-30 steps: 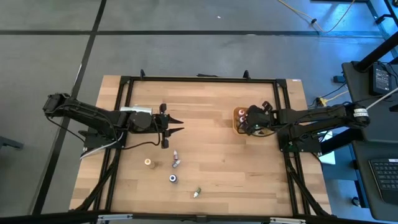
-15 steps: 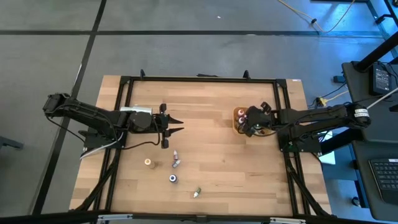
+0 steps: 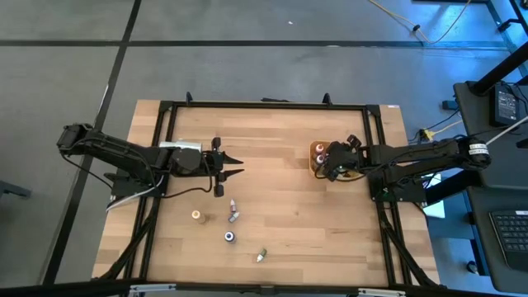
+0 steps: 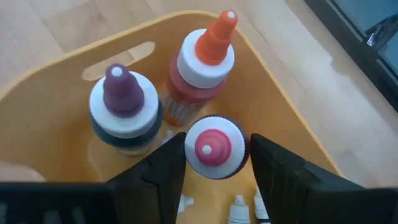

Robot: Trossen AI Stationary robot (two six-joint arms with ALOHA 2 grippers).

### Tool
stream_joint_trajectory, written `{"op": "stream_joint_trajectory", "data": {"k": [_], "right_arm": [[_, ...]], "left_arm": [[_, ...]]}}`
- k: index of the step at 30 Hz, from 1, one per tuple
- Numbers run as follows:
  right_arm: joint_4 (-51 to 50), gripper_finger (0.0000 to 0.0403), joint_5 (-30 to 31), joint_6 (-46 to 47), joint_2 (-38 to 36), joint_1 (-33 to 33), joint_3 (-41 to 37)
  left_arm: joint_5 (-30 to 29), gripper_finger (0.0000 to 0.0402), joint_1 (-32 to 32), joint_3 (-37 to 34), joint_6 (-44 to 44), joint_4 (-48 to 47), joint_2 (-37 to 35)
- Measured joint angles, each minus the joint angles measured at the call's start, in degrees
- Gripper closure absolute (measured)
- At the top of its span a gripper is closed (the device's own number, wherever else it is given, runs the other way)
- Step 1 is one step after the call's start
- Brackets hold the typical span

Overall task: Pick & Place food coloring
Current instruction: Put the pink food coloring into the yellow bin

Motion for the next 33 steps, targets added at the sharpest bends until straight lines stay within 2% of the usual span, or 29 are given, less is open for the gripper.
{"op": "stream_joint_trajectory", "data": {"k": [26,29,33], "right_arm": [[1.0,0.0222,0.7,-2.2,0.0,0.0,0.0],[1.0,0.0208,0.2,-2.3,0.0,0.0,0.0],[1.0,0.017,1.6,-1.7,0.0,0.0,0.0]], "left_arm": [[0.0,0.03,0.0,0.0,0.0,0.0,0.0],[0.0,0.03,0.0,0.0,0.0,0.0,0.0],[0.0,0.0303,0.0,0.0,0.0,0.0,0.0]]}}
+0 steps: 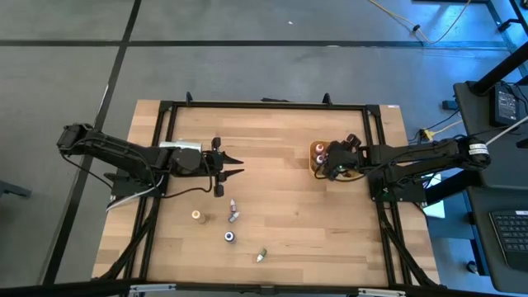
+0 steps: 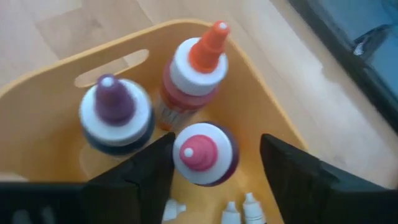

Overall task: Pick & Place food coloring
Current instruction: Put the pink food coloring into the yellow bin

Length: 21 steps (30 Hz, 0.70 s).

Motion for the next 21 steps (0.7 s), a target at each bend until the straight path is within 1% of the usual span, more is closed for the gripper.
{"op": "stream_joint_trajectory", "data": {"k": [4,7,14,21], "right_arm": [[-0.1,0.014,1.4,-1.6,0.0,0.0,0.0],[-0.1,0.013,1.7,-1.7,0.0,0.0,0.0],[-0.4,0.0126,6.8,-1.8,-0.9,0.0,0.0],[-0.4,0.0126,8.6,-3.4,-3.9,0.0,0.1]], "left_arm": [[0.0,0.0302,0.0,0.0,0.0,0.0,0.0],[0.0,0.03,0.0,0.0,0.0,0.0,0.0],[0.0,0.0303,0.0,0.0,0.0,0.0,0.0],[0.0,0.03,0.0,0.0,-0.1,0.0,0.0]]}}
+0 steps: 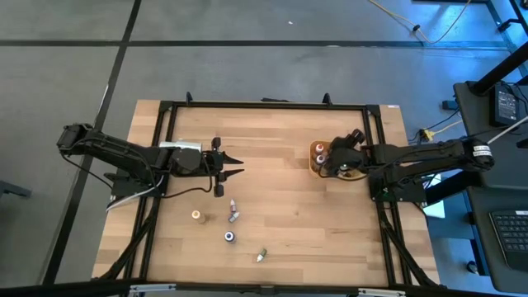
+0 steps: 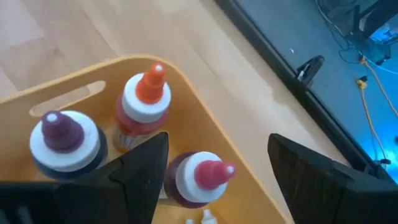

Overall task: Pick & Place food coloring
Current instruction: Put the pink food coloring into the yellow bin, then put the yellow food coloring into the yellow bin

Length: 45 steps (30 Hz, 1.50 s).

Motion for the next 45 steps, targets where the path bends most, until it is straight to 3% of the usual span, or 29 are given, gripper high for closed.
{"op": "stream_joint_trajectory", "data": {"k": [6,9,15,20,24,30,40,45], "right_arm": [[-0.2,0.0126,-0.4,-3.7,-3.0,0.0,1.8],[0.4,0.0126,-4.7,-7.6,-4.1,0.1,5.4],[4.3,0.0126,-24.3,-15.6,-4.4,0.1,12.4],[19.7,0.0126,-43.2,-23.7,-3.8,0.2,8.8],[30.3,0.0126,-50.2,-26.9,-1.6,0.2,5.4],[33.2,0.0126,-52.0,-28.5,2.5,1.4,5.0],[34.9,0.0126,-50.8,-31.1,8.7,1.4,5.0],[35.0,0.0126,-50.8,-31.3,9.9,1.4,5.0]], "left_arm": [[0.0,0.0303,0.0,0.0,-0.1,0.0,0.0],[0.0,0.0302,0.0,0.0,-1.3,0.0,0.0],[0.0,0.03,0.0,0.0,-2.4,0.2,0.0],[0.0,0.0303,0.0,0.0,-8.0,0.2,0.0],[0.1,0.03,0.0,0.0,-10.3,0.2,0.0],[2.1,0.0302,0.0,0.0,-12.9,0.3,0.3],[0.6,0.0299,0.2,0.0,-11.3,0.2,0.3],[3.7,0.0289,0.2,0.0,-12.3,0.3,0.3]]}}
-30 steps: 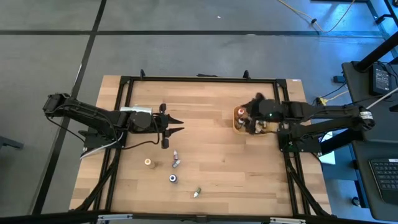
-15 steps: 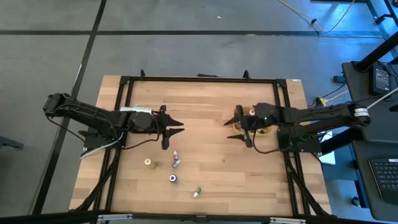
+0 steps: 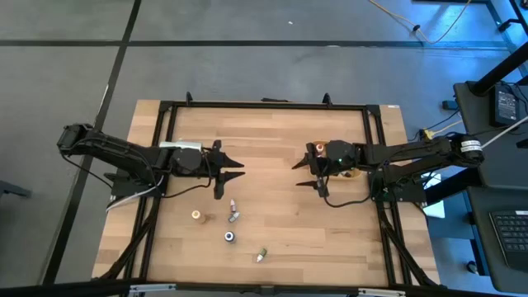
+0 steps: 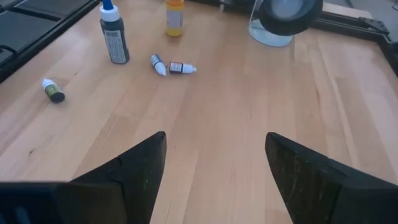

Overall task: Pick & Place food coloring
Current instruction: Put the yellow food coloring into the yellow bin

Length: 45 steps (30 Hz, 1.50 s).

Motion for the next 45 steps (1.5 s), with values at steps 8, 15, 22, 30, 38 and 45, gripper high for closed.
{"op": "stream_joint_trajectory", "data": {"k": [8,15,22,30,38,45], "right_arm": [[0.1,0.0126,0.1,-0.2,0.0,0.0,0.0],[0.1,0.0126,0.1,-0.2,0.0,-0.2,0.0],[0.1,0.0126,0.1,-1.5,0.0,-0.3,0.0],[0.1,0.0126,0.1,-1.5,0.0,-0.3,0.0],[0.1,0.0126,0.1,-1.6,0.0,-0.3,0.0],[0.0,0.0126,0.8,-1.7,0.0,-0.2,0.0]], "left_arm": [[0.6,0.021,0.0,0.0,7.2,5.5,3.1],[0.8,0.0151,0.0,0.0,12.2,8.5,7.4],[2.0,0.0152,-0.7,0.0,4.4,9.1,10.3],[-2.0,0.0153,-0.7,6.2,-4.2,-5.3,9.0],[-1.9,0.0153,-3.2,17.6,-18.5,-39.9,10.2],[4.8,0.0153,-6.6,19.1,-36.1,-53.9,10.8]]}}
